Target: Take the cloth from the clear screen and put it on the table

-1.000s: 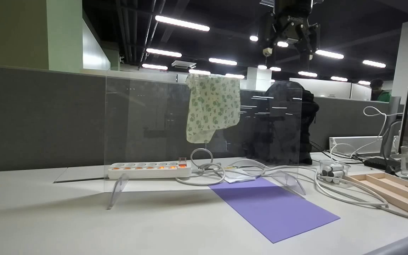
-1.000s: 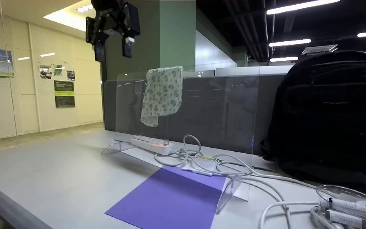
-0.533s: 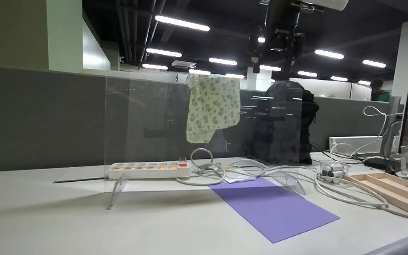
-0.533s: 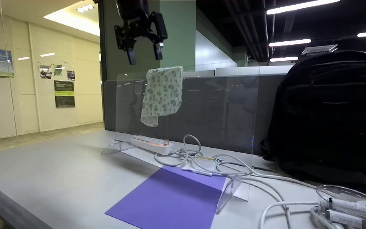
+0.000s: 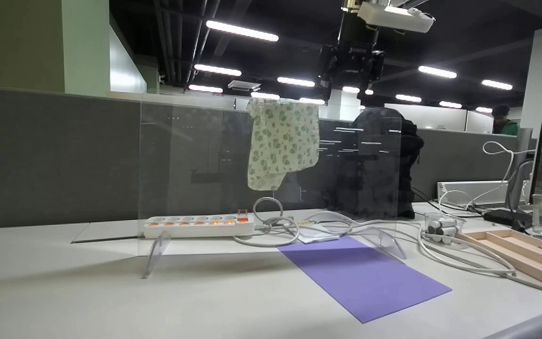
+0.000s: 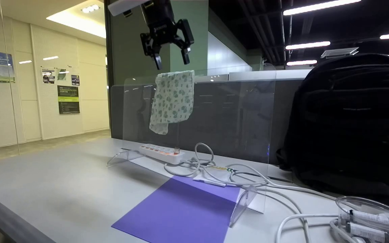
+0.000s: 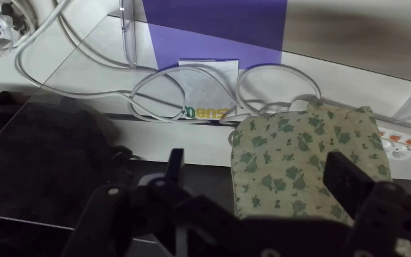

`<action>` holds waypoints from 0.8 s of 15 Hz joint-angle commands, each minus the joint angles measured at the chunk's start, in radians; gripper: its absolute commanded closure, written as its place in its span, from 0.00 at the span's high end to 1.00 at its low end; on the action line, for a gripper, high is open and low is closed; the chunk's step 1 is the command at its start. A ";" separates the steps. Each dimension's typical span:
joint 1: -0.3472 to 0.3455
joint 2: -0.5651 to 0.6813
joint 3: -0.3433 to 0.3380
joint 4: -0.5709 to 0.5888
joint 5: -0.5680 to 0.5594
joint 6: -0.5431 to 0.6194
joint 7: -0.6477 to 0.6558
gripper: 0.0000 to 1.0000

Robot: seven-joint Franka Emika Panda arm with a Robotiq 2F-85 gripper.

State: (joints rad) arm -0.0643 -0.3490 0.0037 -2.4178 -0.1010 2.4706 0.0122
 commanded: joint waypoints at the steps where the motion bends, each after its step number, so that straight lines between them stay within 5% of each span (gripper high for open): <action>1: 0.006 0.009 -0.006 0.010 -0.002 -0.001 0.001 1.00; 12: -0.017 0.189 0.049 0.047 -0.079 0.285 0.200 1.00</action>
State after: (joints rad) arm -0.0696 -0.2193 0.0247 -2.4058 -0.1436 2.6892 0.1198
